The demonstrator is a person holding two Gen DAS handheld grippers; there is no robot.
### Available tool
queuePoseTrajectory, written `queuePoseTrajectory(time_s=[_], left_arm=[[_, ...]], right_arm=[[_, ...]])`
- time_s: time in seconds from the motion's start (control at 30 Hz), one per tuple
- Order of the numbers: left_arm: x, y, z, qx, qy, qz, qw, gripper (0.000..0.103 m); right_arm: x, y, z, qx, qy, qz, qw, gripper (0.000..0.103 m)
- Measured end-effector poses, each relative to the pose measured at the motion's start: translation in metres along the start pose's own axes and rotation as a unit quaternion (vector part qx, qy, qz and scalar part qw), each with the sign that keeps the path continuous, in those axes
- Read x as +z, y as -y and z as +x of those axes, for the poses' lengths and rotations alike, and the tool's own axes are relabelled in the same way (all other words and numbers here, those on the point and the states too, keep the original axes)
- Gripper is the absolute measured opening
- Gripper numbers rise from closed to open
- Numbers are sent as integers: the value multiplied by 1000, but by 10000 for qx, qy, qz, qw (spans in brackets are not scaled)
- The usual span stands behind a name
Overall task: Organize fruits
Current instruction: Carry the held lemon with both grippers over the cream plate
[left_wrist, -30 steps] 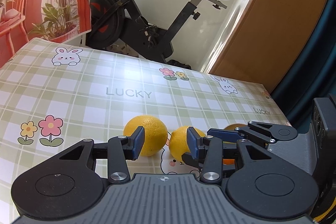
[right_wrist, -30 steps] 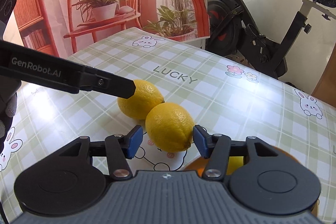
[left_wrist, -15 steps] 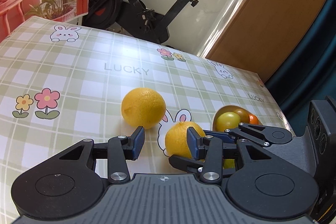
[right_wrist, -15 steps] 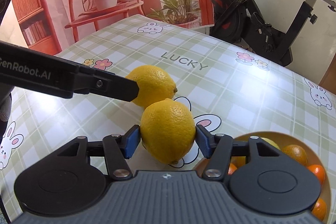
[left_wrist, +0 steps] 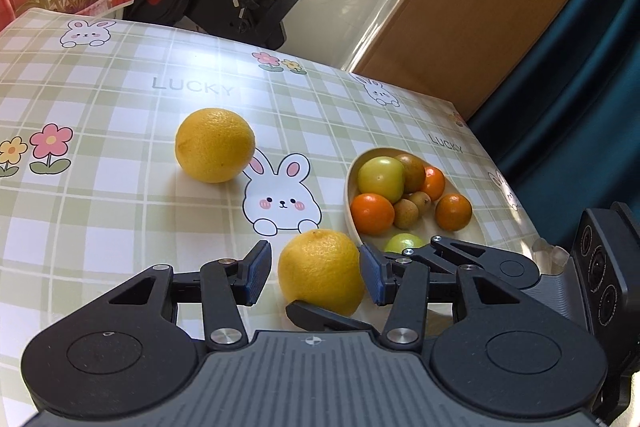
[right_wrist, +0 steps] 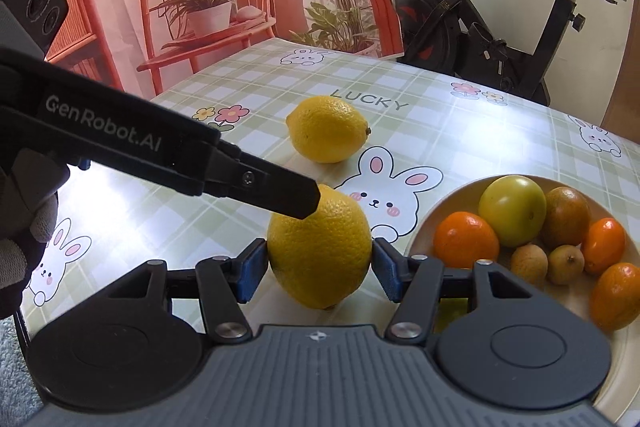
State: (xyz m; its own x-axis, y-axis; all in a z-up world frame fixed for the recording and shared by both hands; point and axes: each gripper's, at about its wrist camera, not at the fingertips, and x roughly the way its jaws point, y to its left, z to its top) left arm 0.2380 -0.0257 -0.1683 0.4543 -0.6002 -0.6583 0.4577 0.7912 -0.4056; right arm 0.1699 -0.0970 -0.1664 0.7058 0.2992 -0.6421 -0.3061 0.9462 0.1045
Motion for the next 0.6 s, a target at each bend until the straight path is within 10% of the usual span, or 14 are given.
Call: queuePoseTrajectory(time_s=[0.6], left_arm=[[-26,-2,6,-52,-35,-552,9985,54]], right_arm=[[-24,7,-24,428,236,636,9968,60]])
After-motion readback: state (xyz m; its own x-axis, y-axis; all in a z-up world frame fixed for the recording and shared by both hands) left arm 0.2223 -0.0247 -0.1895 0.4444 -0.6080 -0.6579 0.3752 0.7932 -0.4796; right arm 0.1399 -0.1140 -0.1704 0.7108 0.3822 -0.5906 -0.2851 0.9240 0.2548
